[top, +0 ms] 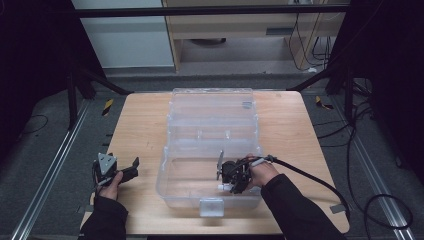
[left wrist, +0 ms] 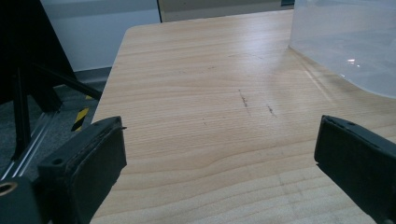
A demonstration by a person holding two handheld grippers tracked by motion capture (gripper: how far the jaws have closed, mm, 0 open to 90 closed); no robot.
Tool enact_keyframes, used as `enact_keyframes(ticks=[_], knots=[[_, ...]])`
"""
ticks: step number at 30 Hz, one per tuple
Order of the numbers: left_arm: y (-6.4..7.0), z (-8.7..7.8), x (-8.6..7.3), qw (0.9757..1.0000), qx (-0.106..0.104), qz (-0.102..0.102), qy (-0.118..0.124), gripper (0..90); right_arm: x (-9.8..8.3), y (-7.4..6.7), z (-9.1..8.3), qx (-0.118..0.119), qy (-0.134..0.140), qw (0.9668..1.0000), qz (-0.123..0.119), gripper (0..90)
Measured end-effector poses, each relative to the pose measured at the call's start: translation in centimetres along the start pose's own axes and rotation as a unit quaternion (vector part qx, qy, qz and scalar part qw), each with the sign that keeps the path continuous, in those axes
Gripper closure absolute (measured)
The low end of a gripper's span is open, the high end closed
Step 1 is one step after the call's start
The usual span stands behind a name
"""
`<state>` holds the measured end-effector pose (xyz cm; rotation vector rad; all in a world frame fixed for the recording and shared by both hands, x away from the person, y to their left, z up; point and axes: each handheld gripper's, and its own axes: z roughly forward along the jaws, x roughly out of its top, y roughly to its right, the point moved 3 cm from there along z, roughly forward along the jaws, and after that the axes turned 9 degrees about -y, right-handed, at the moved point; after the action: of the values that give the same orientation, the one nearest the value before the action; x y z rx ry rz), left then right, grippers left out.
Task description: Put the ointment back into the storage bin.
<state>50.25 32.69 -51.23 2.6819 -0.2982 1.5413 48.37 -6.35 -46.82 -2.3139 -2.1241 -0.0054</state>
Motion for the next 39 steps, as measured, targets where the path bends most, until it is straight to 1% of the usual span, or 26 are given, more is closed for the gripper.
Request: enact_keyframes(ticks=[2, 3, 5, 7, 8, 9, 10, 13, 15, 17, 19, 20, 22, 27, 32, 37, 39], knots=[[0.0, 0.0, 0.0, 1.0, 0.0, 0.0, 0.0, 1.6, 0.0, 0.0, 0.2, 0.002, 0.0, 1.0, -0.006, 69.6], [0.0, 0.0, 0.0, 1.0, 0.0, 0.0, 0.0, 1.6, 0.1, 0.0, 0.3, 0.003, -0.005, 1.0, -0.002, 69.6], [0.0, 0.0, 0.0, 1.0, 0.0, 0.0, 0.0, 1.6, 0.1, 0.0, 0.4, 0.006, -0.007, 1.0, -0.002, 69.6], [0.0, 0.0, 0.0, 1.0, 0.0, 0.0, 0.0, 1.6, 0.2, 0.0, 0.6, 0.006, -0.011, 0.9999, -0.005, 69.5], [0.0, 0.0, 0.0, 1.0, 0.0, 0.0, 0.0, 1.6, 0.2, 0.0, 0.7, 0.005, -0.01, 0.9999, -0.011, 69.5], [0.0, 0.0, 0.0, 1.0, 0.0, 0.0, 0.0, 1.6, 0.3, 0.0, 0.9, 0.006, -0.011, 0.9999, -0.008, 69.5], [0.0, 0.0, 0.0, 1.0, 0.0, 0.0, 0.0, 1.6, 0.3, 0.0, 0.9, 0.003, -0.016, 0.9998, -0.012, 69.4], [0.0, 0.0, 0.0, 1.0, 0.0, 0.0, 0.0, 1.6, 0.3, 0.0, 1.1, 0.008, -0.02, 0.9997, -0.008, 69.4], [0.0, 0.0, 0.0, 1.0, 0.0, 0.0, 0.0, 1.6, 0.4, 0.0, 1.2, 0.006, -0.024, 0.9996, -0.011, 69.3], [0.0, 0.0, 0.0, 1.0, 0.0, 0.0, 0.0, 1.6, 0.4, 0.0, 1.2, 0.007, -0.024, 0.9997, -0.008, 69.3], [0.0, 0.0, 0.0, 1.0, 0.0, 0.0, 0.0, 1.6, 0.4, 0.0, 1.2, 0.005, -0.026, 0.9996, -0.012, 69.2], [0.0, 0.0, 0.0, 1.0, 0.0, 0.0, 0.0, 1.6, 0.4, 0.0, 1.3, 0.007, -0.027, 0.9996, -0.008, 69.0], [0.0, 0.0, 0.0, 1.0, 0.0, 0.0, 0.0, 1.6, 0.4, 0.0, 1.3, 0.006, -0.027, 0.9995, -0.013, 69.0], [0.0, 0.0, 0.0, 1.0, 0.0, 0.0, 0.0, 1.6, 0.4, -0.1, 1.4, 0.008, -0.031, 0.9994, -0.013, 68.9], [0.0, 0.0, 0.0, 1.0, 0.0, 0.0, 0.0, 1.6, 0.4, 0.0, 1.6, 0.013, -0.044, 0.9989, -0.008, 68.4], [0.0, 0.0, 0.0, 1.0, 0.0, 0.0, 0.0, 1.6, 0.4, 0.0, 1.7, 0.015, -0.042, 0.999, -0.005, 67.5], [0.0, 0.0, 0.0, 1.0, 0.0, 0.0, 0.0, 1.6, 0.3, 0.0, 1.5, 0.016, -0.043, 0.9989, -0.008, 66.6]])
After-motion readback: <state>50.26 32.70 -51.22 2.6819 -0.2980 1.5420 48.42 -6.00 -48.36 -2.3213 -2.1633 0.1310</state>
